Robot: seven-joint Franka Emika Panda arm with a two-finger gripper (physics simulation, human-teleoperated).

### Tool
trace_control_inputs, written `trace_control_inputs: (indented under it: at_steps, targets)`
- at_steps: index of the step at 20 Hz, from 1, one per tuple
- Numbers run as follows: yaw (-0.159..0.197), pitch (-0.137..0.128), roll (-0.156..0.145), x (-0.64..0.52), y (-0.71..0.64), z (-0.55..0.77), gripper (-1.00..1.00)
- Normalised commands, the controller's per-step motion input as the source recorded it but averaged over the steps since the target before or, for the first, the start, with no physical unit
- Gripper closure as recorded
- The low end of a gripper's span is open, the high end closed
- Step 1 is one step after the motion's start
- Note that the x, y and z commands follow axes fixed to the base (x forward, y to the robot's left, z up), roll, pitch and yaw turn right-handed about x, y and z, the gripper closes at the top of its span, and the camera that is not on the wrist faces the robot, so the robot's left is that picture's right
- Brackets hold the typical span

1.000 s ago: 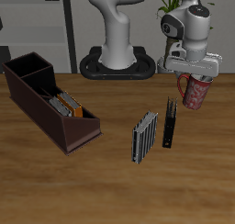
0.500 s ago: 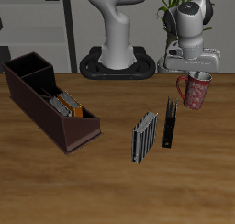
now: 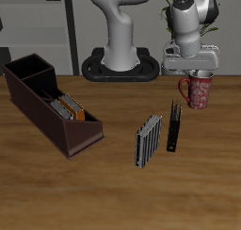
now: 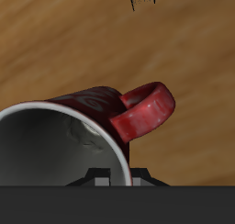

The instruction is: Place the right striped book into the right desk caddy's left compartment and place the orange book into the right desk caddy's left compartment and place the red mug into the right desk caddy's right compartment

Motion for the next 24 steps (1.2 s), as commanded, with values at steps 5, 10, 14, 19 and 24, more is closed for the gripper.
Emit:
trace_control_inputs:
  at_steps: [5, 10, 14, 19, 24]
  targets:
    - [0.085, -0.025, 0.065, 0.05, -0.20, 0.18, 1.00]
    - [0.208, -0.075, 0.125, -0.07, -0.36, 0.24, 1.00]
    - [0.134, -0.042, 0.021, -0.07, -0.53, 0.17, 1.00]
    - [0.070, -0.053, -0.032, -0.12, -0.67, 0.34, 1.00]
    - [0.006, -0.078, -0.154, -0.08, -1.07, 0.56, 1.00]
